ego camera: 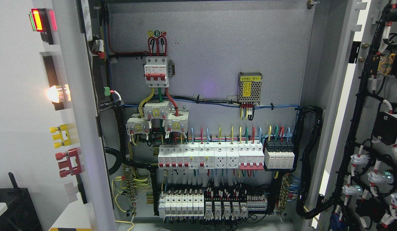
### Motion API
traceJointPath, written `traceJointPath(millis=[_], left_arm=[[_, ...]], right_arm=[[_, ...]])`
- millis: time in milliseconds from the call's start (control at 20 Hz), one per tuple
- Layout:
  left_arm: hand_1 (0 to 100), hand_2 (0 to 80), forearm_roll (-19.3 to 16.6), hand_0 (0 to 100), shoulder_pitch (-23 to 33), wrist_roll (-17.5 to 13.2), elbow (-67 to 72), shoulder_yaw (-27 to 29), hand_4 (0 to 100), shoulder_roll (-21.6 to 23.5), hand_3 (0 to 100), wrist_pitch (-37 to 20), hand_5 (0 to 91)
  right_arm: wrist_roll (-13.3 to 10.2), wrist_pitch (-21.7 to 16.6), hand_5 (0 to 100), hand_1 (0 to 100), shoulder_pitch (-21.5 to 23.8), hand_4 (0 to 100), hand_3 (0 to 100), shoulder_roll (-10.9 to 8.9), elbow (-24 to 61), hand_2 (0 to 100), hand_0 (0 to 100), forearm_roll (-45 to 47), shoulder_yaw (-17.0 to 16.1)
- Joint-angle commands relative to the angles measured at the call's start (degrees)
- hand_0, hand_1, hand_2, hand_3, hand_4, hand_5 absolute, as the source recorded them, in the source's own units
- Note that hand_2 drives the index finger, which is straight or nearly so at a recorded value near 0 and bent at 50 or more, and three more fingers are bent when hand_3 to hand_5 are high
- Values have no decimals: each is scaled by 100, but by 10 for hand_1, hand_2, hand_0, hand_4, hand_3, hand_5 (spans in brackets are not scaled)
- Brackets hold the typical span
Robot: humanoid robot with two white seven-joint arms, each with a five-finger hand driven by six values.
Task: Open door with both hands
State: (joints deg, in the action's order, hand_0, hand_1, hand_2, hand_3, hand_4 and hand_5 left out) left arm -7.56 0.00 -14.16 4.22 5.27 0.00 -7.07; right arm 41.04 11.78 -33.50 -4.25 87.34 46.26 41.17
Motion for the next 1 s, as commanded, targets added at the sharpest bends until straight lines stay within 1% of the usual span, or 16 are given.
traceJointPath(millis=[0,100,200,300,651,751,951], left_arm=[[0,0,0,0,44,1,0,0,42,44,0,4,0],[0,0,0,0,44,1,0,0,42,44,0,4,0],[0,0,0,0,44,1,0,0,42,44,0,4,0],[0,0,0,0,44,1,0,0,42,44,0,4,0],[0,0,0,0,44,1,0,0,42,44,0,4,0],[0,0,0,0,44,1,0,0,42,44,0,4,0],[0,0,0,0,44,1,0,0,42,44,0,4,0]], right_arm=[[-192,-9,0,0,54,0,0,99,37,0,0,-29,67],[-289,0,0,0,54,0,0,152,20,0,0,-38,93],[-334,0,0,0,45,0,0,205,11,0,0,-46,111],[-334,0,0,0,45,0,0,249,2,0,0,-55,111],[-334,9,0,0,45,0,0,293,20,0,0,-64,181],[-334,9,0,0,45,0,0,363,20,0,0,-81,216],[-334,9,0,0,45,0,0,398,20,0,0,-248,251]])
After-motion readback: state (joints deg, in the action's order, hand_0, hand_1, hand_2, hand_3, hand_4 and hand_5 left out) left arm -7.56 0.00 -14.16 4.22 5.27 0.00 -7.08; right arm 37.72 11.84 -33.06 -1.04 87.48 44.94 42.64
